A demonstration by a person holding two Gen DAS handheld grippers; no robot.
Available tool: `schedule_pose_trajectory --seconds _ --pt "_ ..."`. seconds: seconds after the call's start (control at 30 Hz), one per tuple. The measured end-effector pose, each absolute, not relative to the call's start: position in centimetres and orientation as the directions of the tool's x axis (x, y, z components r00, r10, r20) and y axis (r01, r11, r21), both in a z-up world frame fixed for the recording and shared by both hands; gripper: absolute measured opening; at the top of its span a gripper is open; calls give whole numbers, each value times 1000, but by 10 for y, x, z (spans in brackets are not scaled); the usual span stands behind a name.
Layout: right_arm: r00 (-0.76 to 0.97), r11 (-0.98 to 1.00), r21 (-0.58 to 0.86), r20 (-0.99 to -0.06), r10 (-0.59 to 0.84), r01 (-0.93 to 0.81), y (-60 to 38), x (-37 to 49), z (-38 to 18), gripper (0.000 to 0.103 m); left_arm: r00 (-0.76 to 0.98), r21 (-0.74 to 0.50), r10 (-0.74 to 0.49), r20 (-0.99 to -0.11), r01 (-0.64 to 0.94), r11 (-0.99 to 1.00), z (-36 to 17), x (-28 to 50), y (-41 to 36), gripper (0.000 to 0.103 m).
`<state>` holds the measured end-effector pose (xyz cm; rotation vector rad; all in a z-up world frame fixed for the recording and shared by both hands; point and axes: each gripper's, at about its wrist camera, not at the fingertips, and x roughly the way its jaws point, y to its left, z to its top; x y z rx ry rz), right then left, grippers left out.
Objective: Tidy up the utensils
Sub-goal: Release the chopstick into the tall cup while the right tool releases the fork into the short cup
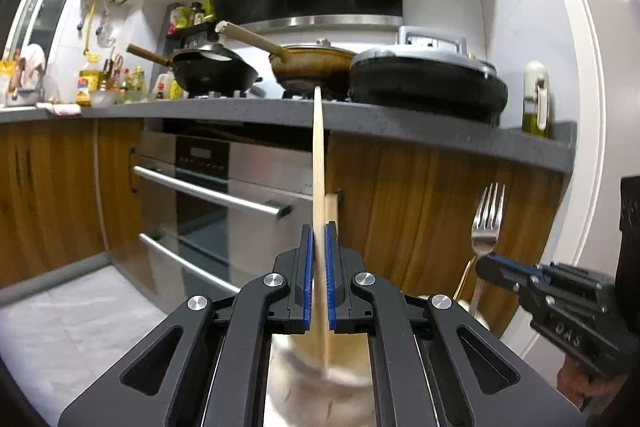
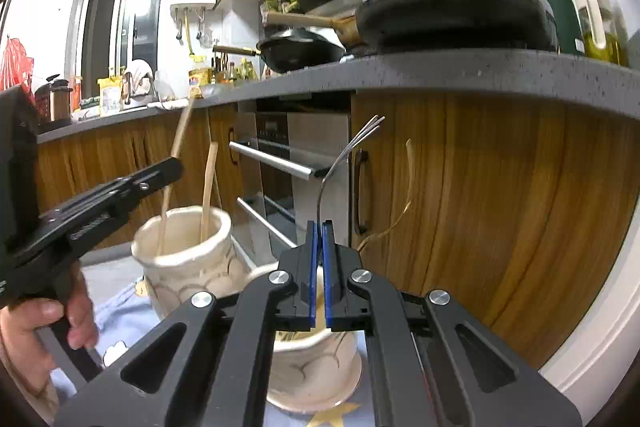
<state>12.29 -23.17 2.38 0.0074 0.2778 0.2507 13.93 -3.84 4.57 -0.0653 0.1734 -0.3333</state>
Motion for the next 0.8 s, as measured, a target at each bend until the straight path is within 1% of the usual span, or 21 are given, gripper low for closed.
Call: schedule_pose_trajectory --seconds 0.1,0.3,0.5,0.57,0.67,0.73,0.77,0.8 --pt "924 968 49 -290 248 -245 -232 122 16 2 929 -74 -324 -177 316 946 40 129 -34 6" --pt "913 970 59 -329 242 -236 -230 123 8 2 920 -91 -315 -234 302 949 33 130 -25 6" --pt "906 972 85 -353 234 -218 -233 125 5 2 915 -97 -313 -253 298 950 31 130 -22 7" --pt "904 973 85 -358 232 -216 -233 125 6 2 915 -95 -311 -258 296 950 32 128 -22 9" --pt "900 972 99 -366 235 -214 -234 125 7 3 910 -120 -326 -258 304 945 34 128 -20 9" --pt "897 971 105 -373 237 -213 -234 126 7 5 910 -119 -323 -261 301 946 36 127 -19 9" --pt "895 972 105 -380 235 -210 -234 125 8 9 910 -120 -323 -261 302 946 36 127 -19 10" --pt "892 972 108 -386 234 -209 -235 125 8 17 910 -121 -319 -266 297 947 37 126 -18 15"
